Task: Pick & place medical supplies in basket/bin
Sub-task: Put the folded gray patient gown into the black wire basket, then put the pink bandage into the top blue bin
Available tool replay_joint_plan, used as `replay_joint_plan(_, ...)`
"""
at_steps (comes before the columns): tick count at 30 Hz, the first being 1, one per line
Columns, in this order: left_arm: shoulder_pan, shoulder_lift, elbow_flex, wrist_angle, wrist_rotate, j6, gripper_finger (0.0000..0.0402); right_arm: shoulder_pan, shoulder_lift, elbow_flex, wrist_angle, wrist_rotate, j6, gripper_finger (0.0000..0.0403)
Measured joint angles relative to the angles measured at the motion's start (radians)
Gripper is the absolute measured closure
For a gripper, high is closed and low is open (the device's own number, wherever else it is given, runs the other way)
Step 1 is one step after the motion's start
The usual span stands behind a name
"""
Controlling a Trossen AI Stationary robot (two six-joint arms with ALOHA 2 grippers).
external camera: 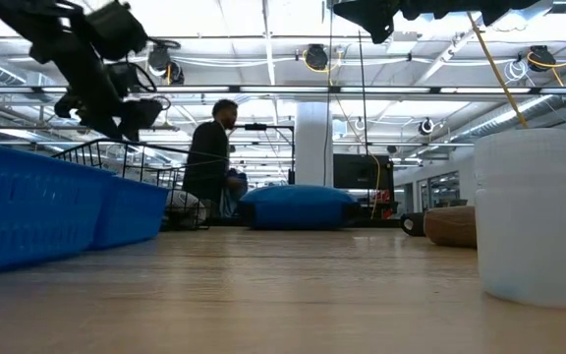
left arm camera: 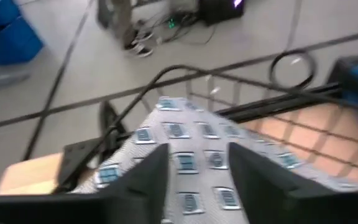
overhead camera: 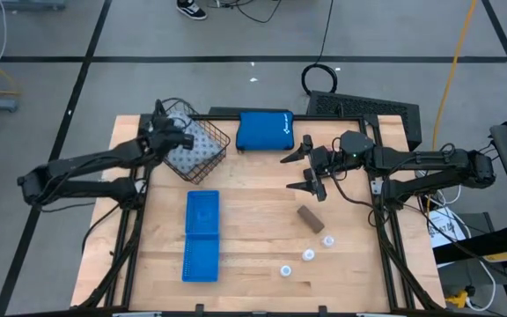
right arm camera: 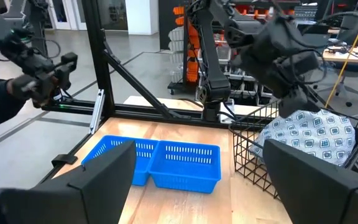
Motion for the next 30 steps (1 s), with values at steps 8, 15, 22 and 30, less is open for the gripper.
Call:
replay_joint_plan(8,0.192,0.191,0.027,-0.021,0.197,0.018,0.0382,0.0,0.005,0.0,0.0,0.0,0.002,0.0064)
replay_joint_plan(15,0.266,0.387,0.027,-0.002,0.344,-0.016,0.0372,0.0,0.005,0.0,0.001,0.0,0.003,0.0064)
replay_joint_plan(22,0.27,0.407,0.038,0.025,0.44,0.069,0.0371,0.0,0.005,0.0,0.001,0.0,0.003,0.0064)
replay_joint_plan(30,0.266,0.188,0.095,0.0,0.433,0.129,0.0371,0.0,0.005,0.0,-0.016,0.04,0.003,0.0064)
